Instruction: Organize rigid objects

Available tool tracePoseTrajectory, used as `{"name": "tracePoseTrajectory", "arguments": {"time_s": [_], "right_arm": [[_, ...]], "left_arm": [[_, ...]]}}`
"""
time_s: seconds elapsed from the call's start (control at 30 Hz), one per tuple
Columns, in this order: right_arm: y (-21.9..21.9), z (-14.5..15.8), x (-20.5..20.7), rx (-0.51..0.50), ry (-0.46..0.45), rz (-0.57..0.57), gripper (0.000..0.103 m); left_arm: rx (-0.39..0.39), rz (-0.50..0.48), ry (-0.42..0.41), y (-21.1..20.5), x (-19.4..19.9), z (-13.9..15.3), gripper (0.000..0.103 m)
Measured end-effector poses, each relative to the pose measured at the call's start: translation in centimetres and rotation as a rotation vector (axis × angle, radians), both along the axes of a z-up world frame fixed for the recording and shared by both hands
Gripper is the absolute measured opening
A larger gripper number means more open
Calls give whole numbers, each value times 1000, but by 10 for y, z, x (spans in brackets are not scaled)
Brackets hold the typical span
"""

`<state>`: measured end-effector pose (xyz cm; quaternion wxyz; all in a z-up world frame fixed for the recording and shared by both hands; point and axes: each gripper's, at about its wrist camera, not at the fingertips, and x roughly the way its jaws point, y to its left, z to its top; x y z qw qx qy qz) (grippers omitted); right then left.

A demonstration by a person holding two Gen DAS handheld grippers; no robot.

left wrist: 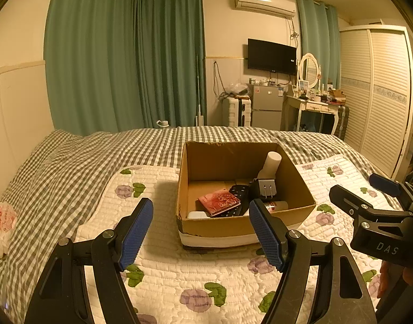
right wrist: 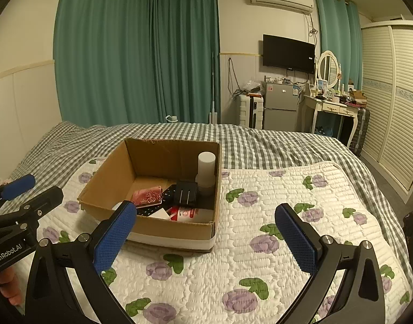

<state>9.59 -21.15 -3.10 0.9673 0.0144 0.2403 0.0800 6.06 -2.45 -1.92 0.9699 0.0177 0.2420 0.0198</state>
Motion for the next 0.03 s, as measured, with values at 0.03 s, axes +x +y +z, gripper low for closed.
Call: {"name": "tracePoseTrajectory", "arguments": {"time_s": [0.03], "right_arm": [[1,0,1,-1,1,0,103]], "left_arm": [[-3,-1,1,0,0,0,76]]}}
